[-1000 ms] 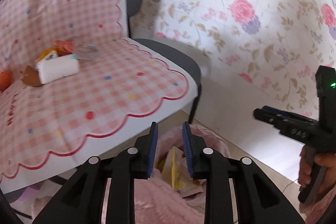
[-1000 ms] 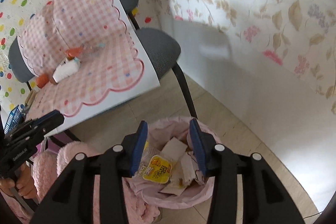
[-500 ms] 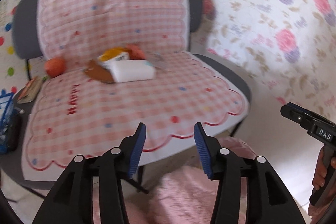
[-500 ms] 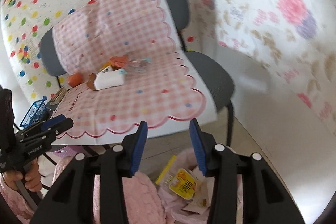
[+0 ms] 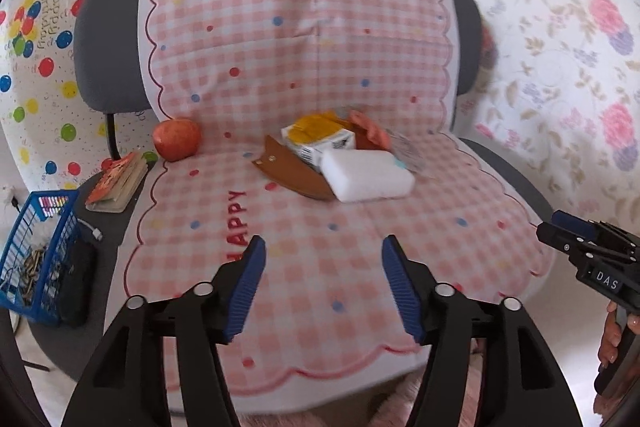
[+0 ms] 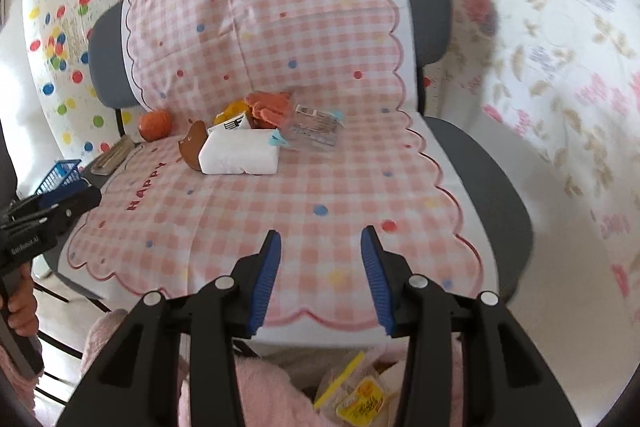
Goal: Collect trash
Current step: 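Move both tools back over the chair toward the foam block and clear packet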
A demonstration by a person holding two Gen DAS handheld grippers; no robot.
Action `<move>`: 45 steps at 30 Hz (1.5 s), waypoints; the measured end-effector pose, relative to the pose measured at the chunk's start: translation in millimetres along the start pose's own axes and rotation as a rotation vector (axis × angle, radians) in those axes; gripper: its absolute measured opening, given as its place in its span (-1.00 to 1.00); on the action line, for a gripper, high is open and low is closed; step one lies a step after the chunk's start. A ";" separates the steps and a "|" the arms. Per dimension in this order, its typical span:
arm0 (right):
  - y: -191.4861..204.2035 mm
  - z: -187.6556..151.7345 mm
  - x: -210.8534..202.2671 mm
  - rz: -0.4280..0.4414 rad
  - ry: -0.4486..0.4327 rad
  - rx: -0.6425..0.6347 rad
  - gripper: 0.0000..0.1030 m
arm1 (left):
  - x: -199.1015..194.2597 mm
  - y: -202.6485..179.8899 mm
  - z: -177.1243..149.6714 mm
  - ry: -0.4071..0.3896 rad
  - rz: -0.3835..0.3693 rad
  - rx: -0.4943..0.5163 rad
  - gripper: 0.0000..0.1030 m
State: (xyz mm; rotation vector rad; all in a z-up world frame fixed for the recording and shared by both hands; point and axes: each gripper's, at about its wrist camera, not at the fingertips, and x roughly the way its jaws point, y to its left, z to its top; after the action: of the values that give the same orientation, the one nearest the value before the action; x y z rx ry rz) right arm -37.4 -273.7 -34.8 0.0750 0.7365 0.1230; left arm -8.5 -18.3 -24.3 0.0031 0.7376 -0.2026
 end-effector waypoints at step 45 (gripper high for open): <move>-22.2 82.2 71.0 -0.007 -0.104 -0.058 -0.98 | 112.7 -23.4 38.1 0.085 -0.058 0.107 0.18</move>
State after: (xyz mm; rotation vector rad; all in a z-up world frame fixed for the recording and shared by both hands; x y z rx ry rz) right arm 72.0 -287.8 -23.8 0.0234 0.6287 0.1325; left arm 94.0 -64.6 -69.7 0.0923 0.8111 -0.2982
